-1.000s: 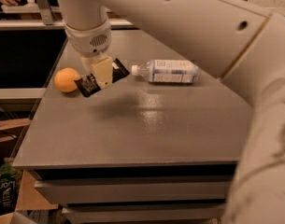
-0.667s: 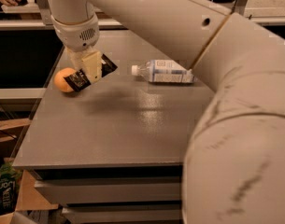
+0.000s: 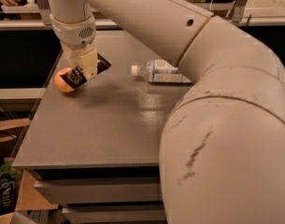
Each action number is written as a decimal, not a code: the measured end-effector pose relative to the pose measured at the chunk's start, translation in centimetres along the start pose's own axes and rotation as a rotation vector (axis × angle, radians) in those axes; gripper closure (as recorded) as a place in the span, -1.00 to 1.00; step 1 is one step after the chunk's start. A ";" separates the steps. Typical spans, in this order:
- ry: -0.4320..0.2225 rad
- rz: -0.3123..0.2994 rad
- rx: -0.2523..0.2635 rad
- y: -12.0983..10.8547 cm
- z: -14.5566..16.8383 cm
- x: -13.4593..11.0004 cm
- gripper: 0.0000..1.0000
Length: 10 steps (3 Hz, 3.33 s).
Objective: Move rxbar chocolate near orange
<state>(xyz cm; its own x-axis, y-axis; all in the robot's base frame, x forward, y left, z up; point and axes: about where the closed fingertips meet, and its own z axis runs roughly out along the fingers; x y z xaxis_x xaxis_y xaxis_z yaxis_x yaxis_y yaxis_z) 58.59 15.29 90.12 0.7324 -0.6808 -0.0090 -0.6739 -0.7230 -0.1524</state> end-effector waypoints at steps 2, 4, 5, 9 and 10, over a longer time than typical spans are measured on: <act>-0.008 -0.044 0.001 0.6 -0.4 -0.1 1.00; -0.016 -0.048 -0.031 1.5 0.7 0.5 1.00; -0.023 -0.046 -0.048 1.6 1.1 0.6 0.65; -0.034 -0.053 -0.066 1.9 1.1 1.0 -1.00; -0.034 -0.050 -0.062 1.8 0.8 1.2 -1.00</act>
Offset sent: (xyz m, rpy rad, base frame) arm -0.0252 -0.0290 0.0051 -0.0786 0.0586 0.0716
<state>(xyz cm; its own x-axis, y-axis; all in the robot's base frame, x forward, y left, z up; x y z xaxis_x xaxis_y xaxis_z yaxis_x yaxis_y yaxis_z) 58.36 13.23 89.00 0.7678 -0.6396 -0.0368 -0.6399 -0.7629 -0.0918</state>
